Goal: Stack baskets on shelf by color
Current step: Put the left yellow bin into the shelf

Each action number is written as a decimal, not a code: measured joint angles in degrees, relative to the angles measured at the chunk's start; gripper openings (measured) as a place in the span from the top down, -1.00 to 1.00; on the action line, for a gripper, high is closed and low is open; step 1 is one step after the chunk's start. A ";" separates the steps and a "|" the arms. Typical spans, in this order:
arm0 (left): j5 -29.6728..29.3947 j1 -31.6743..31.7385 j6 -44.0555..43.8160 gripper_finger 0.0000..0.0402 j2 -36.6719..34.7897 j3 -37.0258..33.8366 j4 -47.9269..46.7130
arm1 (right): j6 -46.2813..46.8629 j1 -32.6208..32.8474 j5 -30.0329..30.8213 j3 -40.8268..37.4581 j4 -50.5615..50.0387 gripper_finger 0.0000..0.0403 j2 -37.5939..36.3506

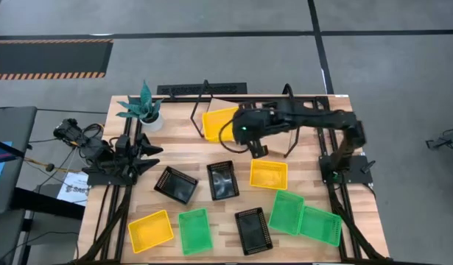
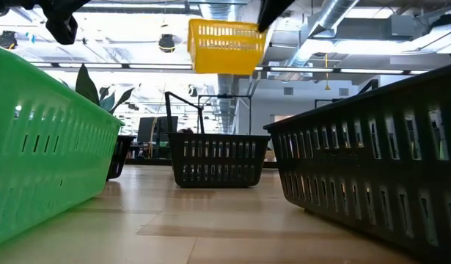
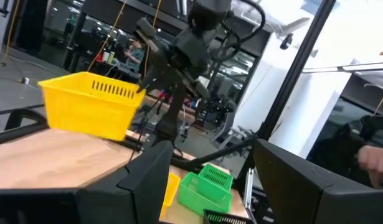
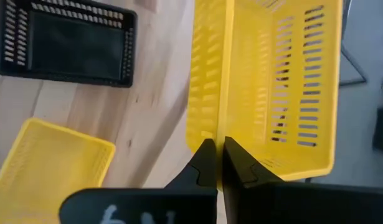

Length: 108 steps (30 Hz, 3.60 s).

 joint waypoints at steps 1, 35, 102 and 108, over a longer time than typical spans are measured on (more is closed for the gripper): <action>0.00 0.00 0.00 -0.10 0.00 0.00 -0.05 | -1.14 -0.36 -0.12 -4.91 3.50 0.94 -1.92; -3.43 0.02 0.13 -0.10 0.00 -0.02 -1.04 | -9.00 -13.15 3.20 -51.98 56.96 0.19 -10.21; -5.01 0.02 -2.29 -0.10 0.02 -0.02 -5.41 | 3.95 -11.36 0.51 -18.43 52.68 -0.13 17.38; -4.66 0.02 -3.38 -0.10 0.02 -0.02 -5.98 | 4.85 -12.09 0.29 -18.38 49.93 -0.08 18.06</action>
